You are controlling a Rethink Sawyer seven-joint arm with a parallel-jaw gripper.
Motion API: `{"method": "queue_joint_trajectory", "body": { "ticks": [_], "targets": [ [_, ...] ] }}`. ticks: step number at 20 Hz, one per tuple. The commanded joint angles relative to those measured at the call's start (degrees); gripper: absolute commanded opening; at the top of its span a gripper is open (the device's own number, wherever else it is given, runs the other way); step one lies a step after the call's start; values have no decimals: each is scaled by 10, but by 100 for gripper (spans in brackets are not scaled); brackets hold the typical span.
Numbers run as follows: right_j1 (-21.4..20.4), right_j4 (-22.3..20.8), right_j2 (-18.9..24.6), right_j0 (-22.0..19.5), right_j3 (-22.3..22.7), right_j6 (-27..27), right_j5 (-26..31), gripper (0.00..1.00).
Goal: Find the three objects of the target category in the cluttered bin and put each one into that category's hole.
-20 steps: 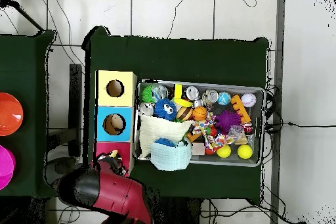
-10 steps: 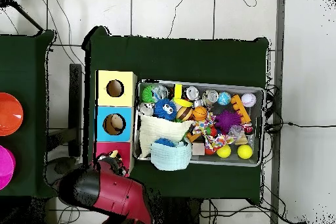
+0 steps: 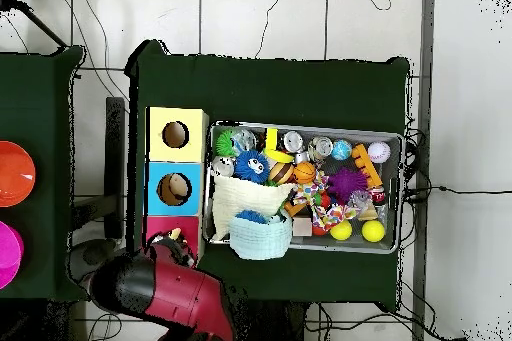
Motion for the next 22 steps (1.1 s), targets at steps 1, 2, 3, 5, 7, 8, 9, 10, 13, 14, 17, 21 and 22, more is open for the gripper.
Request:
{"method": "queue_joint_trajectory", "body": {
  "ticks": [1, 2, 3, 5, 7, 8, 9, 10, 13, 14, 17, 21, 22],
  "targets": [
    [2, 3, 37, -28, 1, 103, 47, 0],
    [1, 2, 36, -28, 0, 104, 50, 0],
    [1, 1, 36, -27, -1, 105, 51, 0],
    [0, 3, 36, -24, -1, 110, 53, 0],
    [2, 2, 31, -17, -5, 119, 57, 0],
    [2, 1, 30, -16, -7, 120, 60, 0],
    [3, -1, 28, -17, -10, 118, 63, 0],
    [2, -3, 28, -20, -11, 113, 64, 0],
    [1, -7, 28, -25, -10, 106, 67, 0],
    [1, -7, 27, -24, -12, 107, 71, 0],
    [0, -4, 25, -17, -16, 118, 83, 0],
    [-1, -1, 22, -7, -21, 132, 93, 0],
    [0, 0, 22, -6, -22, 134, 94, 0]
  ]
}}
